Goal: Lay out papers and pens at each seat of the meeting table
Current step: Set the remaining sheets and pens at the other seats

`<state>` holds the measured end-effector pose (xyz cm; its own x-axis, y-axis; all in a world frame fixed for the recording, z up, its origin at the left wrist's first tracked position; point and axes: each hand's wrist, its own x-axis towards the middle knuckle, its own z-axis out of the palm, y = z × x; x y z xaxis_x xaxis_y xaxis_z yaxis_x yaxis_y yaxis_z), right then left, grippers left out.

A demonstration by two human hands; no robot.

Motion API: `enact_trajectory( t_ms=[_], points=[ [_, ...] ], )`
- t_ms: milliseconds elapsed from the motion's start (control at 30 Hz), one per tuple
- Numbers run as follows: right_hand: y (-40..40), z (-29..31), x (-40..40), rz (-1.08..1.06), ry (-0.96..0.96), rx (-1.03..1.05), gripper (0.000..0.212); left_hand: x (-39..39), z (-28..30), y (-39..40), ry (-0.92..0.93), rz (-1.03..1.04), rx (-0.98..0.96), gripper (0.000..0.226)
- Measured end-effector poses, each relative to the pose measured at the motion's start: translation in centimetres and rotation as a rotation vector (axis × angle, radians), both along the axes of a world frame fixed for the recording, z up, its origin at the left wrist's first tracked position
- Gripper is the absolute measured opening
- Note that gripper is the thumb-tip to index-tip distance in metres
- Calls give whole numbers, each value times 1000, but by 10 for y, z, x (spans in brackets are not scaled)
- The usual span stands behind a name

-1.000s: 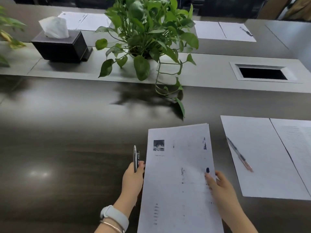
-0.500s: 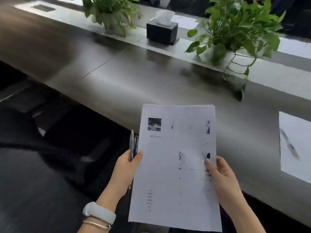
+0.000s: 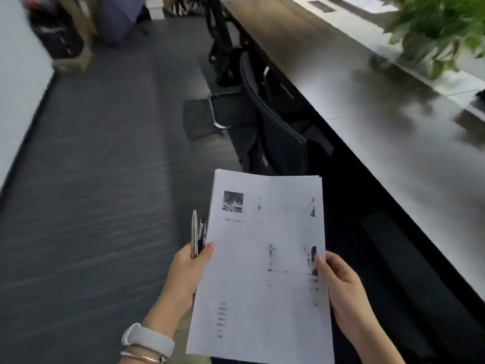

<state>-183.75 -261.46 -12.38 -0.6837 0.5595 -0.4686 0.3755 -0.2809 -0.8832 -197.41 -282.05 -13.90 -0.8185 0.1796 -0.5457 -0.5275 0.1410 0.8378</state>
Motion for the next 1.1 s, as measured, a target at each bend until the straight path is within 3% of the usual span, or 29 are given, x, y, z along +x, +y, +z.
enact_trajectory(
  t_ms=[300, 467, 767, 1100],
  points=[
    [-127, -19, -249, 144, -33, -23, 18, -213, 0, -146, 60, 155, -45, 8],
    [-150, -7, -355, 126, -29, -1, 17, -320, 14, -172, 49, 155, -63, 8],
    [-90, -17, -535, -7, 2, 35, 15, -517, 3, -97, 2, 93, 50, 8],
    [52, 0, -736, -254, 71, -30, 15, -768, 25, 73, 20, -146, 99, 9]
  ],
)
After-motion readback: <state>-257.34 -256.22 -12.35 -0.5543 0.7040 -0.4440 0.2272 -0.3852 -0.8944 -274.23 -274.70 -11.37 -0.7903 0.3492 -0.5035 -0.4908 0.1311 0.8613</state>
